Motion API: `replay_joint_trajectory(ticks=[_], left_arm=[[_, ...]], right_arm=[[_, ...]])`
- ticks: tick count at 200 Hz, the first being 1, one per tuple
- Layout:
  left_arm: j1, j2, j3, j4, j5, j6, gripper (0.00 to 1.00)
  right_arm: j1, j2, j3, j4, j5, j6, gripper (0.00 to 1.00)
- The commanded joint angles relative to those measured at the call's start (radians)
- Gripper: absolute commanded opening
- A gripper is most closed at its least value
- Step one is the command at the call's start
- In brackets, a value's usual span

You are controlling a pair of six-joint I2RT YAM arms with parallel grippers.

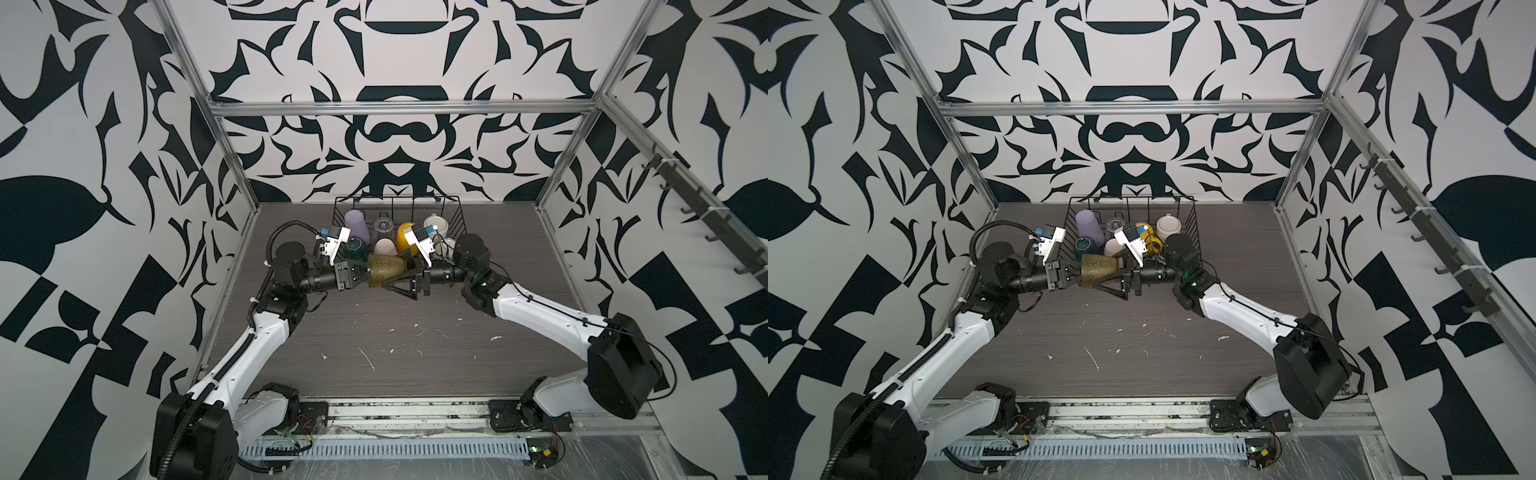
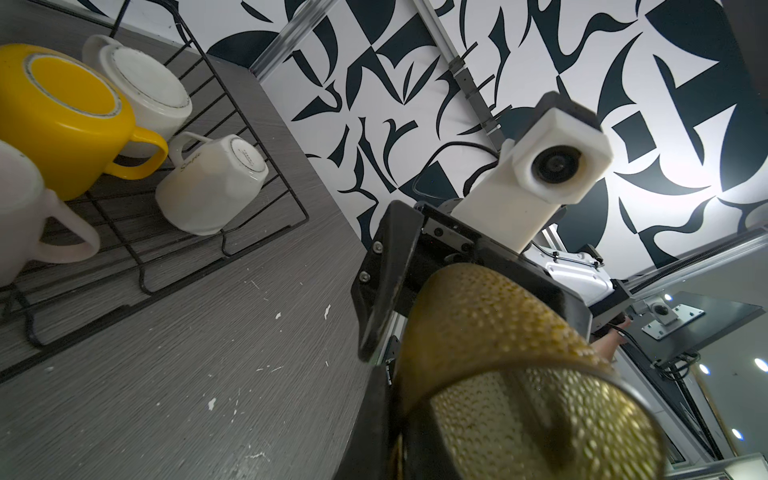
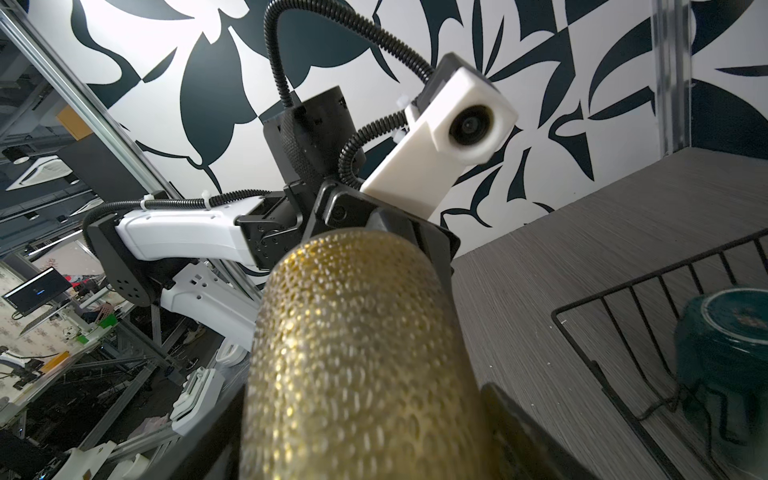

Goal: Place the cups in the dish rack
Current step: 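Close the right gripper on the olive glass's body beside the left gripper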

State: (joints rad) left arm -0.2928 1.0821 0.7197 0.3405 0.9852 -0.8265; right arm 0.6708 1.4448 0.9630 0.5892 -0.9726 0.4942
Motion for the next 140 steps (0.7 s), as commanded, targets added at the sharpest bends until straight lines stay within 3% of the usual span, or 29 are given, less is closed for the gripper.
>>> replay_joint_trajectory(ticks=[1,140], left_arm=[[0.003,-0.008,0.005,0.044,0.019,-0.021,0.0],[0.0,-0.012,-0.002,0.045,0.045,-0.028,0.0]], right_arm=[[0.013,-0.003,0.051,0.03,0.0,-0.012,0.85],[0.023,0.002,0.072,0.038,0.018,0.01,0.87]])
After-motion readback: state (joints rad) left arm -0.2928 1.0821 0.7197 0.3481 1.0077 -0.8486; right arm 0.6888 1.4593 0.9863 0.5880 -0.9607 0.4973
